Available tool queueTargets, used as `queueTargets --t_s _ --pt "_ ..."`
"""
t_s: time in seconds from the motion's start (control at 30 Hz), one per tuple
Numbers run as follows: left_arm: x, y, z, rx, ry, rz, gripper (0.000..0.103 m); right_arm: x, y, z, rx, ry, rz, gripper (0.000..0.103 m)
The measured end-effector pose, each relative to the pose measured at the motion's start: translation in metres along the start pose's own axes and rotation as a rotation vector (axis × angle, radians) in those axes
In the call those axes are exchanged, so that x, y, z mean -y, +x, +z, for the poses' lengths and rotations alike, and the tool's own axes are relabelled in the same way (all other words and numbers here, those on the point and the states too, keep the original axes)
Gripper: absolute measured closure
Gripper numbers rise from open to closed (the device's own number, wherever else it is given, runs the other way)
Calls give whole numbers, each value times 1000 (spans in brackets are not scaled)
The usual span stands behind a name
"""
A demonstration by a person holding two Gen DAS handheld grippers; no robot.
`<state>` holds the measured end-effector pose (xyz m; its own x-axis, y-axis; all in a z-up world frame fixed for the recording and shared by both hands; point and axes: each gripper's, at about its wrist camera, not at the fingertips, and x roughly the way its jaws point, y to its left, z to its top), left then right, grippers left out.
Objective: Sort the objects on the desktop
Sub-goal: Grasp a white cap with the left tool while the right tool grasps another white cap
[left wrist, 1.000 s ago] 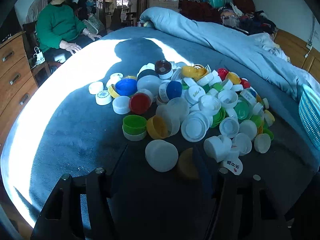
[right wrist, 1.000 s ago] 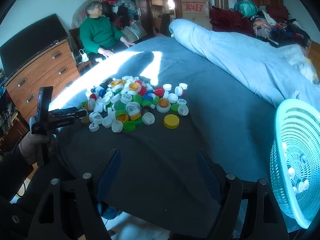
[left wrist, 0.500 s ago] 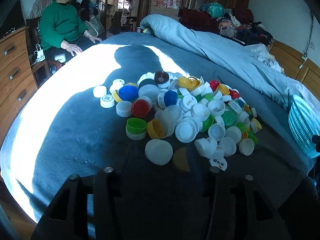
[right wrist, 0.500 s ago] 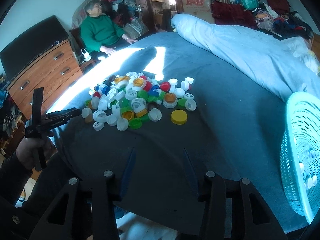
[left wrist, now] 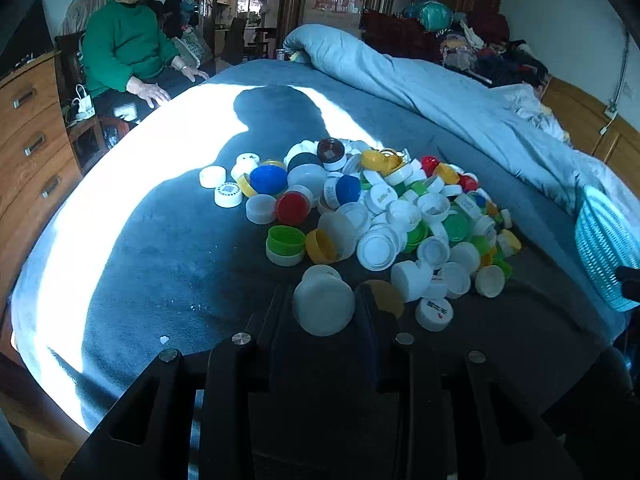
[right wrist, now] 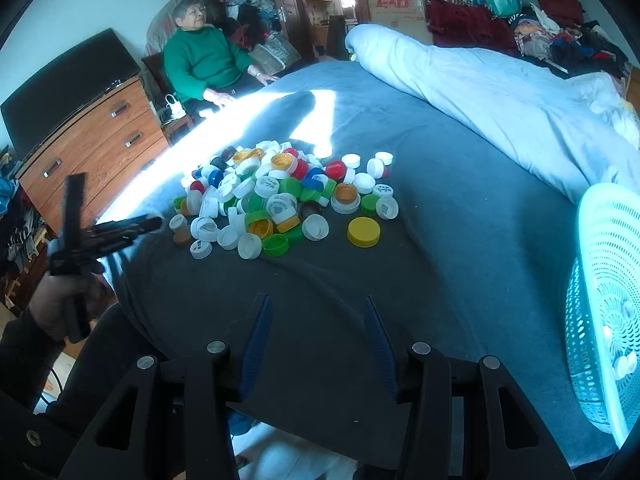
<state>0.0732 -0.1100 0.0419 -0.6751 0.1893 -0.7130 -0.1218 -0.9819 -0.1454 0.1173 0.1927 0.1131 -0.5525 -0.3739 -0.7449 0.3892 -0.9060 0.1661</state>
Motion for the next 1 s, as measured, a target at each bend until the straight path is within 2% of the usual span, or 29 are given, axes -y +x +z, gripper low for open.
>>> queueTargets --t_s 0.03,0.2,0.33,0.4,0.53,0.63,0.9,0.97,1.0 --pt "-2 -5 -1 10 4 12 75 -2 3 1 -5 -2 9 51" --pt "-16 10 -9 -102 1 54 75 -12 21 4 -27 -17 53 51" --pt "-21 18 -15 -118 -4 53 75 -30 49 11 -60 -67 105 51" --pt "-23 22 -15 -124 -7 49 75 -39 67 16 -78 -83 144 60" --pt "-26 26 -14 -131 -7 41 75 -58 109 23 -126 -113 199 62" --pt "-29 29 -13 -137 -8 37 75 -64 134 27 -155 -114 197 62" --pt "-32 34 -16 -144 -7 31 75 -76 166 41 -152 -195 109 62" --pt "-32 35 -15 -142 -4 31 75 -80 169 41 -153 -226 73 69" --pt "-32 35 -15 -142 -1 33 75 -80 170 40 -153 -230 71 69"
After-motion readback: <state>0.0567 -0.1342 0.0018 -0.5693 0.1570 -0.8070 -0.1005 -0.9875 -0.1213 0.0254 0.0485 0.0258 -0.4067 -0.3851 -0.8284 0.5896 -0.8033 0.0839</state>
